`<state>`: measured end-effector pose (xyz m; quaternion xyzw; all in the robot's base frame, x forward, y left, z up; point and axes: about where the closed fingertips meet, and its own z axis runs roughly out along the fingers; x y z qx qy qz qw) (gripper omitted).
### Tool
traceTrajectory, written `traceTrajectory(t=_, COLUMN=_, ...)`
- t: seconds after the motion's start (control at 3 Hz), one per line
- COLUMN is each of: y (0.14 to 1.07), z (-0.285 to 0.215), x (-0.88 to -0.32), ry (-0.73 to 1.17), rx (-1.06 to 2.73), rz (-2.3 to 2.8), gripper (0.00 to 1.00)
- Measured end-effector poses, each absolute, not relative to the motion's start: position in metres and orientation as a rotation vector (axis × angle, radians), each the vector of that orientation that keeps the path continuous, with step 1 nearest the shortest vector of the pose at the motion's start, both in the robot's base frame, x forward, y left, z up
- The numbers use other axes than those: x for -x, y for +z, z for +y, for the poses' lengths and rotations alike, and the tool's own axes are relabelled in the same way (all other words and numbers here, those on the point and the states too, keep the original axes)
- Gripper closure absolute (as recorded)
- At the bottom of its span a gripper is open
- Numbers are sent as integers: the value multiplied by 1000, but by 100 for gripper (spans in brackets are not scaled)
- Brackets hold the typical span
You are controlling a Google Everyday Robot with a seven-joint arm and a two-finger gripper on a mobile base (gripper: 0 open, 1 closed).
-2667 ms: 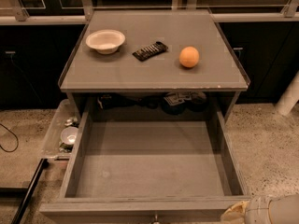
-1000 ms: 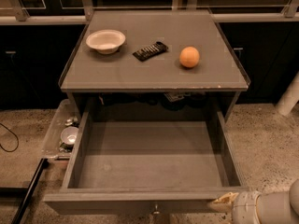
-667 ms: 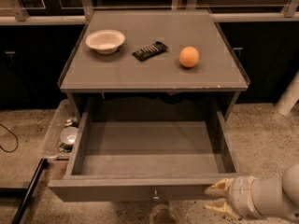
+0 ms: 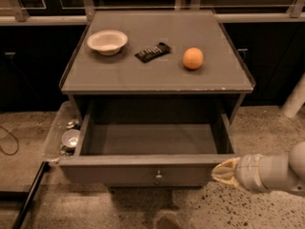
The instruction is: Close top drawer
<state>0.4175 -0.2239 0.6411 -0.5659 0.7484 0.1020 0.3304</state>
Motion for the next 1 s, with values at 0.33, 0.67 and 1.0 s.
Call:
traceTrajectory(t=0.33, y=661, z=-237, x=-463, ry=211, rx=1484, rz=1945, gripper=100)
traceTrajectory(t=0.67, y=663, z=-239, x=-469, ry=204, rx=1481, rz=1945, gripper=100)
traceTrajectory(t=1.0, y=663, z=-239, x=-469, ry=204, rx=1481, rz=1945, gripper=81)
